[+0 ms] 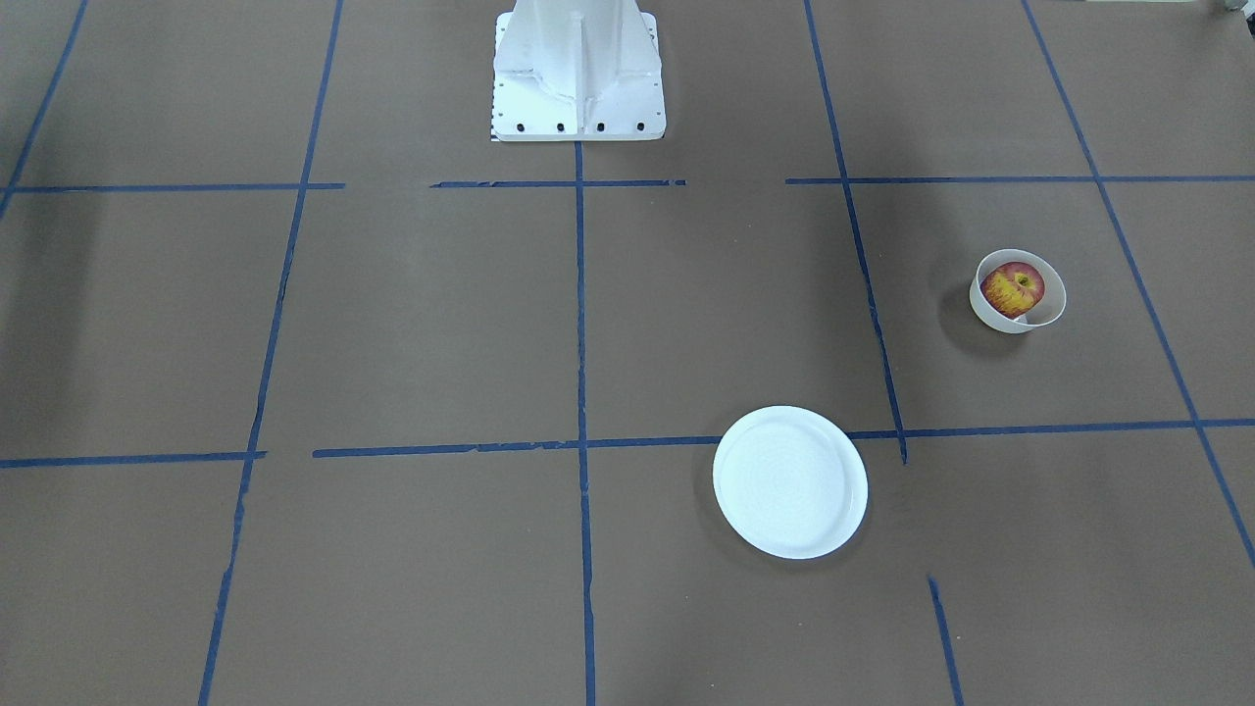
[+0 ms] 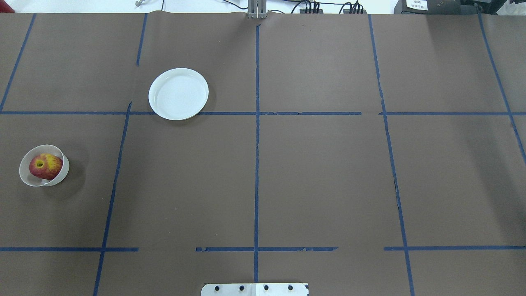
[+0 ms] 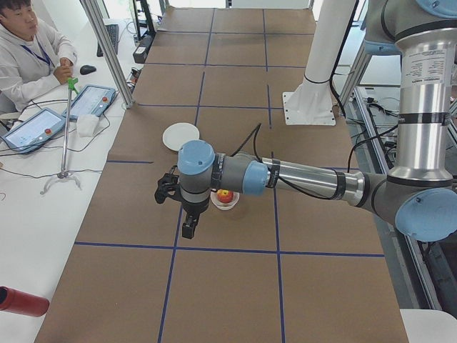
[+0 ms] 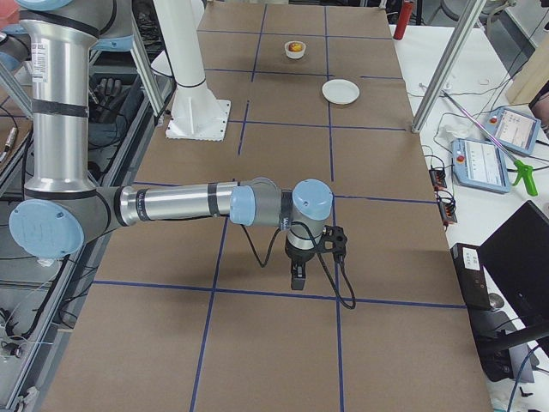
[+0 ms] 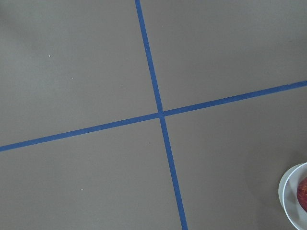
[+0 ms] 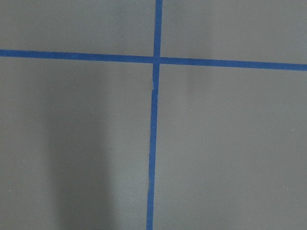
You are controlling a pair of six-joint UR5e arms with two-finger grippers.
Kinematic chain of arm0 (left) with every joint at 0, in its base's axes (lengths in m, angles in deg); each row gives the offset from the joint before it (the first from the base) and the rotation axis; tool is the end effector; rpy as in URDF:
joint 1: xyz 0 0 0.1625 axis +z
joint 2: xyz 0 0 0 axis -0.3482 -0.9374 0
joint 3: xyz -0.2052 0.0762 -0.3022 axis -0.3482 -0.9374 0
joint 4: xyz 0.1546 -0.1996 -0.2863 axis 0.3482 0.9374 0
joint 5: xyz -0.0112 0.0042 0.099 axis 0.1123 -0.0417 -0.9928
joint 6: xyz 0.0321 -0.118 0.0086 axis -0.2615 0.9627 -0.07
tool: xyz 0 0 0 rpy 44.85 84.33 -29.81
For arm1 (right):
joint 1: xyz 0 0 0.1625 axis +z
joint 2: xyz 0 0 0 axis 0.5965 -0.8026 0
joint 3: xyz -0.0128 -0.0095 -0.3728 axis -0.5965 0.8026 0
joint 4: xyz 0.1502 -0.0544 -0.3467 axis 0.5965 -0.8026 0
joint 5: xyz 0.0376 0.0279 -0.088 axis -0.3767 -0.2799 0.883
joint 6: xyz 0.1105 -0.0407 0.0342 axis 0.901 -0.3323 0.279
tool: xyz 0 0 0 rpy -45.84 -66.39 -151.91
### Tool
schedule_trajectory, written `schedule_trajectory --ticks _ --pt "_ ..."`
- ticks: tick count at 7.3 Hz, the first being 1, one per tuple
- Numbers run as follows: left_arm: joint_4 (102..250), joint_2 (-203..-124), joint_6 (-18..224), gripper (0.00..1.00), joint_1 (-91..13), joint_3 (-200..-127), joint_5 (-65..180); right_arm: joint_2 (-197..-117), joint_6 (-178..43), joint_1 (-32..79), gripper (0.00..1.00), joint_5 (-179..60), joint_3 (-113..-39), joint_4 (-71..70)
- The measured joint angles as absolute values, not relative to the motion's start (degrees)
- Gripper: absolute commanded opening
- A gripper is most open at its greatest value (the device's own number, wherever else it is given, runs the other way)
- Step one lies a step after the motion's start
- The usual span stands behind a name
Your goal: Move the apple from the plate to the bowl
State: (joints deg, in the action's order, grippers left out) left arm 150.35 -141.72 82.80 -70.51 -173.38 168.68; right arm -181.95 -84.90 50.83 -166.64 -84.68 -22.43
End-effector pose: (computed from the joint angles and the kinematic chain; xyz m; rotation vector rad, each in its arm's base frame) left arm -0.0568 -0.4498 0.5579 0.1847 0.7386 0.1345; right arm 0.0353 -0.4253 0.5876 -0.0403 -0.7004 -0.0427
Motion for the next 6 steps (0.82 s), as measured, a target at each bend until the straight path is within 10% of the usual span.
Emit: schedule_trajectory --ticks 6 --pt "147.4 -142.8 77.8 1.0 -72.3 -168.3 170.8 -182.0 -84.9 50.8 1.0 -166.6 -84.7 -22.4"
